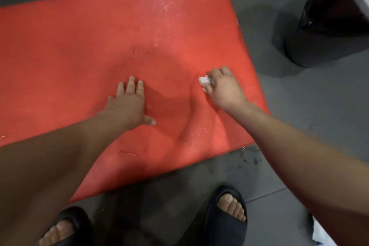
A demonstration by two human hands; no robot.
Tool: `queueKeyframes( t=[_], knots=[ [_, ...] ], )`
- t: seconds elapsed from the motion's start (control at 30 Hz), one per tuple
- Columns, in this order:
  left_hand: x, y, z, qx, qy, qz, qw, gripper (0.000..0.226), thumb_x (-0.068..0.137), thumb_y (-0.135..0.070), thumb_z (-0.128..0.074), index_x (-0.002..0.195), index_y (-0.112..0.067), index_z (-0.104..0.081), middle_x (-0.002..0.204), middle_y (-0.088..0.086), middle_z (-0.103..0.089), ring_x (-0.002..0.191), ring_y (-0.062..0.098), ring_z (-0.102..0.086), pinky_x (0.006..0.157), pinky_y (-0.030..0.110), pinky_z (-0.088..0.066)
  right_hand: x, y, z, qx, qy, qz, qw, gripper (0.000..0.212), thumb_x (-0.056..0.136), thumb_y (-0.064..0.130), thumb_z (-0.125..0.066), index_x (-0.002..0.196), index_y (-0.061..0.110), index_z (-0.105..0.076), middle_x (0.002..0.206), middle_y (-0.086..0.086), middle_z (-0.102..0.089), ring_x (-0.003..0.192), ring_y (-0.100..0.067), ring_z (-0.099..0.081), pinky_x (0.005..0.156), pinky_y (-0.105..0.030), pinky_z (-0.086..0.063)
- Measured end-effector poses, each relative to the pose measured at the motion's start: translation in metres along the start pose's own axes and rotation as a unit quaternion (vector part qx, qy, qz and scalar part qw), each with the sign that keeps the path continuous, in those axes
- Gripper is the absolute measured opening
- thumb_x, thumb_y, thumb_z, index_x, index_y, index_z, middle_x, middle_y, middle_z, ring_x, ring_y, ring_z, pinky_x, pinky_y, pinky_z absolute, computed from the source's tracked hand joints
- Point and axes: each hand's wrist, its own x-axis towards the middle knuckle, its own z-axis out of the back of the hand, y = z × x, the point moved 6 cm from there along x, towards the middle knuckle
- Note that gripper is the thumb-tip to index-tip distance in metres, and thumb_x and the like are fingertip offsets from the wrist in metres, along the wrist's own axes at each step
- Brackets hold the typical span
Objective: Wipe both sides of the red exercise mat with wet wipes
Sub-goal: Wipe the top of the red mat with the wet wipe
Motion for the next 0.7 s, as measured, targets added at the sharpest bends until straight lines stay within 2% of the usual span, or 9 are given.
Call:
queueKeyframes(
  t=[0.13,0.23,0.33,0.4,0.47,0.57,0.63,0.7],
  knots=[
    [-0.006,0.001,-0.021,0.011,0.052,-0.025,0.998,0.145,0.07,-0.062,-0.083,0.157,-0.017,0.023,0.159,0.001,0.041,0.151,0.036,0.026,0.122,0.06,-0.017,0.012,-0.014,0.002,-0.012,-0.003,0.007,1.0,0.018,0.091,0.006,-0.056,0.106,0.004,-0.066,0.104,-0.02,-0.059,0.096,-0.04,-0.058,0.087,-0.041,-0.046],
    [-0.005,-0.003,-0.026,0.016,0.045,-0.009,0.999,0.146,0.072,-0.052,-0.087,0.156,-0.014,0.027,0.157,0.004,0.045,0.149,0.039,0.029,0.121,0.063,-0.017,0.036,-0.027,0.012,0.003,-0.064,-0.07,0.995,0.014,0.092,0.012,-0.057,0.102,0.005,-0.065,0.105,-0.019,-0.061,0.098,-0.037,-0.057,0.085,-0.035,-0.039],
    [-0.005,-0.008,-0.024,0.031,0.037,0.006,0.999,0.145,0.072,-0.05,-0.087,0.156,-0.011,0.026,0.158,0.006,0.042,0.149,0.042,0.026,0.12,0.064,-0.019,0.045,-0.023,0.006,0.005,-0.087,-0.101,0.991,0.017,0.092,0.013,-0.054,0.099,0.003,-0.066,0.104,-0.021,-0.062,0.097,-0.038,-0.057,0.085,-0.039,-0.039],
    [-0.004,-0.008,-0.023,0.032,0.039,0.01,0.999,0.145,0.072,-0.049,-0.087,0.155,-0.011,0.026,0.158,0.006,0.043,0.149,0.042,0.027,0.12,0.064,-0.019,0.031,-0.002,-0.007,0.01,-0.069,-0.037,0.997,0.017,0.09,0.01,-0.054,0.096,0.005,-0.068,0.099,-0.018,-0.063,0.093,-0.038,-0.059,0.083,-0.039,-0.042],
    [-0.002,-0.006,-0.024,0.03,0.045,0.013,0.998,0.145,0.073,-0.048,-0.087,0.155,-0.011,0.028,0.157,0.006,0.044,0.149,0.042,0.028,0.12,0.064,-0.018,-0.005,0.027,-0.027,0.035,-0.024,0.081,0.996,0.016,0.088,0.004,-0.055,0.094,0.009,-0.069,0.094,-0.014,-0.065,0.089,-0.034,-0.06,0.082,-0.038,-0.044],
    [0.0,-0.006,-0.026,0.034,0.048,0.015,0.998,0.146,0.073,-0.048,-0.087,0.154,-0.011,0.028,0.156,0.006,0.045,0.148,0.042,0.029,0.12,0.064,-0.018,-0.06,0.051,-0.049,0.057,0.084,0.234,0.967,0.017,0.089,0.001,-0.058,0.097,0.01,-0.07,0.099,-0.009,-0.065,0.097,-0.031,-0.063,0.088,-0.038,-0.049],
    [0.0,-0.007,-0.027,0.036,0.05,0.019,0.998,0.146,0.073,-0.048,-0.087,0.154,-0.011,0.028,0.156,0.007,0.045,0.148,0.042,0.028,0.12,0.064,-0.018,-0.054,0.041,-0.049,0.013,0.115,0.277,0.954,0.02,0.086,0.0,-0.062,0.1,0.013,-0.068,0.101,-0.009,-0.063,0.099,-0.031,-0.063,0.089,-0.036,-0.05],
    [-0.001,-0.007,-0.027,0.043,0.051,0.021,0.998,0.146,0.073,-0.049,-0.087,0.154,-0.011,0.029,0.156,0.007,0.045,0.148,0.043,0.028,0.12,0.064,-0.019,-0.021,0.019,-0.034,-0.039,0.068,0.238,0.968,0.021,0.085,0.001,-0.062,0.099,0.016,-0.067,0.096,-0.01,-0.06,0.092,-0.033,-0.06,0.084,-0.036,-0.047]
  ],
)
